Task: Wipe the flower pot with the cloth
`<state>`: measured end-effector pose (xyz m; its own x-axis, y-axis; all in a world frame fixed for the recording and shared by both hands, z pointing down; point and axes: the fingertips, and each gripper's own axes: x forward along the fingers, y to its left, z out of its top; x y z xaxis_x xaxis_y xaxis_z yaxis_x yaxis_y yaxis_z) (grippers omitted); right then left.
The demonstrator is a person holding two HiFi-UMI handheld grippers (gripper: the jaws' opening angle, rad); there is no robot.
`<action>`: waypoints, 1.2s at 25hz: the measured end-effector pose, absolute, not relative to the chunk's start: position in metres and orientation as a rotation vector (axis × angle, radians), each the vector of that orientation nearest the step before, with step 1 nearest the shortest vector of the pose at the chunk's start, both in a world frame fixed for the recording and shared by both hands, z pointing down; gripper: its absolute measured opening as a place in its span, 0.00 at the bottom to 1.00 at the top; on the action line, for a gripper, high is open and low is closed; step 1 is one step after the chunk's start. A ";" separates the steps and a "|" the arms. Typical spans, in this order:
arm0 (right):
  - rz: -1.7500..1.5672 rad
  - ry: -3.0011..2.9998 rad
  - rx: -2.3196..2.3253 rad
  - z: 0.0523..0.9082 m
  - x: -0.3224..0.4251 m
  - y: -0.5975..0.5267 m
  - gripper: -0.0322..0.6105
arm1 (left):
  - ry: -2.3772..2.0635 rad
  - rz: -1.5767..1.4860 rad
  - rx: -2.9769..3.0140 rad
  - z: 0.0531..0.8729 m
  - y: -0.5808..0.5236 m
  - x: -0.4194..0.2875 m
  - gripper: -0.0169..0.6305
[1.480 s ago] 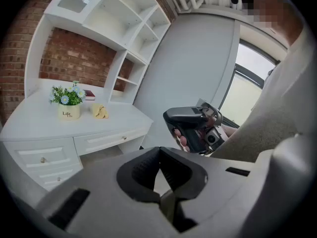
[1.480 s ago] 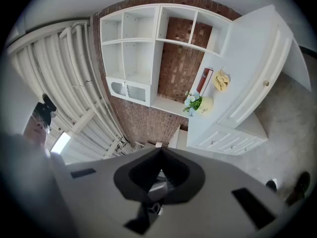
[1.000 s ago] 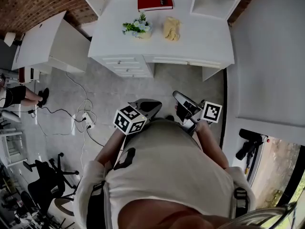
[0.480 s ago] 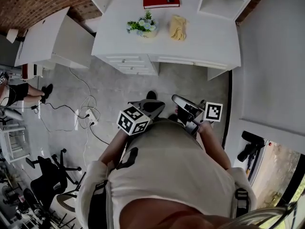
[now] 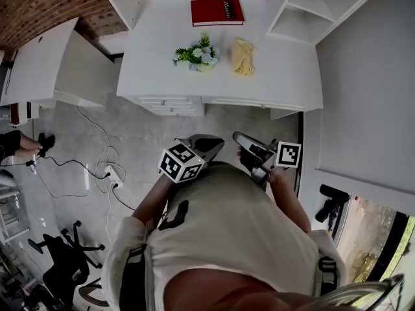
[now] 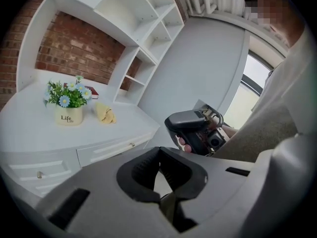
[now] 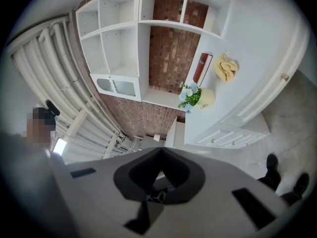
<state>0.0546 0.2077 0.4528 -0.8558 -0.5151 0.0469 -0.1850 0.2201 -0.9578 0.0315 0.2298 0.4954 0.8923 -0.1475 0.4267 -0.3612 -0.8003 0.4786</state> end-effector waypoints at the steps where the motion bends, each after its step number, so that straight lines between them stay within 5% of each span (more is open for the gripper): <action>1: -1.682 2.233 -0.657 0.452 0.047 0.200 0.07 | -0.365 0.495 2.485 0.496 0.222 0.025 0.06; 15: -1.752 2.266 -0.685 0.456 -0.026 0.120 0.07 | -0.404 0.426 2.451 0.502 0.140 -0.052 0.06; 30: -1.631 2.283 -1.031 0.469 0.036 0.055 0.08 | -0.369 0.434 2.421 0.507 0.091 -0.036 0.06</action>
<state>0.0365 0.0548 0.4692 -0.7518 -0.6068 0.2581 -0.4409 0.1715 -0.8810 -0.0356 0.0909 0.5073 0.9059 -0.1533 0.3947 -0.3654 -0.7540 0.5459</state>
